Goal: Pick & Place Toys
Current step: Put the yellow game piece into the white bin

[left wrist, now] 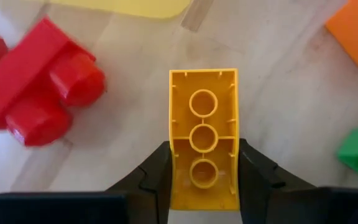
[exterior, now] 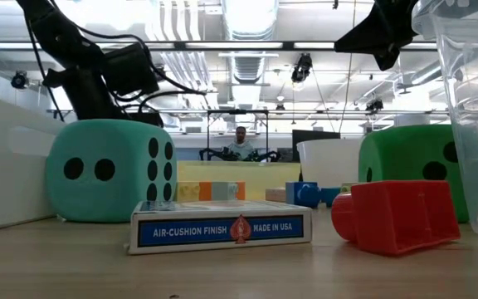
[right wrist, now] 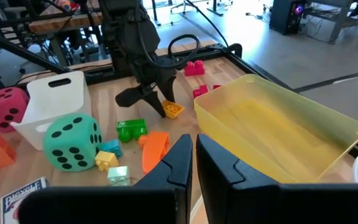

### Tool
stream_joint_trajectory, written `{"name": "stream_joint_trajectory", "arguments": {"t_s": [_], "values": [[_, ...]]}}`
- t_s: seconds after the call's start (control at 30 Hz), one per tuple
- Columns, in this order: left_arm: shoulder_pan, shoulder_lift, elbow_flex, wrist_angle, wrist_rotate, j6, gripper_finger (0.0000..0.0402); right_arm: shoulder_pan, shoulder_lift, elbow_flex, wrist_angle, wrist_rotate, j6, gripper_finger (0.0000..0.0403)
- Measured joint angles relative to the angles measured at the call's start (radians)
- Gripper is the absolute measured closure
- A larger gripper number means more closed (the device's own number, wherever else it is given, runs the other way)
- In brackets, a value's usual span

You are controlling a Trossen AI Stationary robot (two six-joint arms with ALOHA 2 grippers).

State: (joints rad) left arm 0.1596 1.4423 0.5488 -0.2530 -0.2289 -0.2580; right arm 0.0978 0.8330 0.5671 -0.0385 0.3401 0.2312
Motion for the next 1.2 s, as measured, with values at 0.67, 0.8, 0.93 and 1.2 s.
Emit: {"name": "stream_joint_trajectory", "arguments": {"t_s": [0.67,0.8,0.93,1.2], "values": [[-0.053,-0.279,0.071,-0.330,0.066,-0.110,0.0285,0.000,0.000,0.000,0.000,0.000,-0.007,0.0383],[-0.112,-0.322,0.096,-0.382,0.065,-0.114,0.0285,0.000,0.000,0.000,-0.001,0.000,-0.007,0.0383],[-0.182,-0.344,0.117,-0.402,0.065,-0.160,0.0285,0.000,0.000,0.000,-0.001,0.000,-0.005,0.0383],[-0.341,-0.345,0.183,-0.485,0.034,-0.255,0.0285,0.000,0.000,0.000,-0.001,0.000,-0.003,0.0383]]}}
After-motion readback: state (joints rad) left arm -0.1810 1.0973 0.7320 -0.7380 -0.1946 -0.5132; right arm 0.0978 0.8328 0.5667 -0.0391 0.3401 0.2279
